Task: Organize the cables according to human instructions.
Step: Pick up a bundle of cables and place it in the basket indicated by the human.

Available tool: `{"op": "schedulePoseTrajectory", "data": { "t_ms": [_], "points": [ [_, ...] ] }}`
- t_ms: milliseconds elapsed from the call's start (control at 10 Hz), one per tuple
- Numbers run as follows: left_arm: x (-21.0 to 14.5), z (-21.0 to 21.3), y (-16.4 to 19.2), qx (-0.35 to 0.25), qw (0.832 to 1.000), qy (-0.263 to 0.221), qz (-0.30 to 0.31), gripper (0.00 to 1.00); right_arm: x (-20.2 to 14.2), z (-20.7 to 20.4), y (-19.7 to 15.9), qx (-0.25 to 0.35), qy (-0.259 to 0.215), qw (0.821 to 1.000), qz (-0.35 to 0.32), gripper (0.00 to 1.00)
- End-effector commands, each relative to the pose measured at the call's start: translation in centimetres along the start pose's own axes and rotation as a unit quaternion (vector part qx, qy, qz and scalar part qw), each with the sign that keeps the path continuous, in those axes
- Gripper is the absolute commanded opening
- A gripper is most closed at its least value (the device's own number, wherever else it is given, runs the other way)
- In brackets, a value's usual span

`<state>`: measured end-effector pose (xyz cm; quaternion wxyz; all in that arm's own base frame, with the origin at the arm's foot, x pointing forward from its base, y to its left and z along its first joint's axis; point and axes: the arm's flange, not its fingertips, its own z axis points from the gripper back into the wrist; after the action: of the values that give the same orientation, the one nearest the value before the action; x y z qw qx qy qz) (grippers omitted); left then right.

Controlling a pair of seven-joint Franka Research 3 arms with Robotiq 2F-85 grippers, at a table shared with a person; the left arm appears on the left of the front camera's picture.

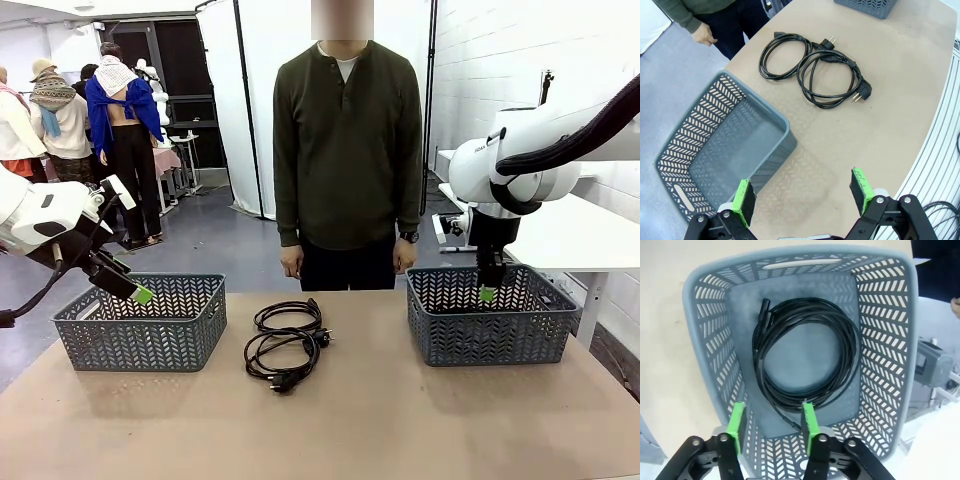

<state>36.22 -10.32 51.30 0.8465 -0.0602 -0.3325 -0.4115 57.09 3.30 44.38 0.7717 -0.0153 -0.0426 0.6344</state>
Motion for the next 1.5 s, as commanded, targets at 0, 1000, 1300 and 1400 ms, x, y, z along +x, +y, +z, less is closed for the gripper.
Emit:
{"op": "schedulePoseTrajectory", "data": {
  "t_ms": [0, 1000, 1300, 1400],
  "points": [
    [-0.1, 0.0, 0.1, 0.000, 1.000, -0.001, 0.003, 1.00, -0.1, 0.0, -0.5, -0.010, -0.009, 1.000, -0.010, 1.00],
    [-0.1, 0.0, 0.1, 0.000, 1.000, -0.001, 0.003, 1.00, 0.1, 1.0, -0.6, -0.005, -0.002, 1.000, -0.008, 1.00],
    [-0.1, 0.0, 0.1, 0.000, 1.000, -0.001, 0.003, 1.00, 0.1, 1.0, -0.6, -0.005, -0.002, 1.000, -0.008, 1.00],
    [-0.1, 0.0, 0.1, 0.000, 1.000, -0.001, 0.003, 1.00, 0.1, 1.0, -0.6, -0.005, -0.002, 1.000, -0.008, 1.00]
  ]
}}
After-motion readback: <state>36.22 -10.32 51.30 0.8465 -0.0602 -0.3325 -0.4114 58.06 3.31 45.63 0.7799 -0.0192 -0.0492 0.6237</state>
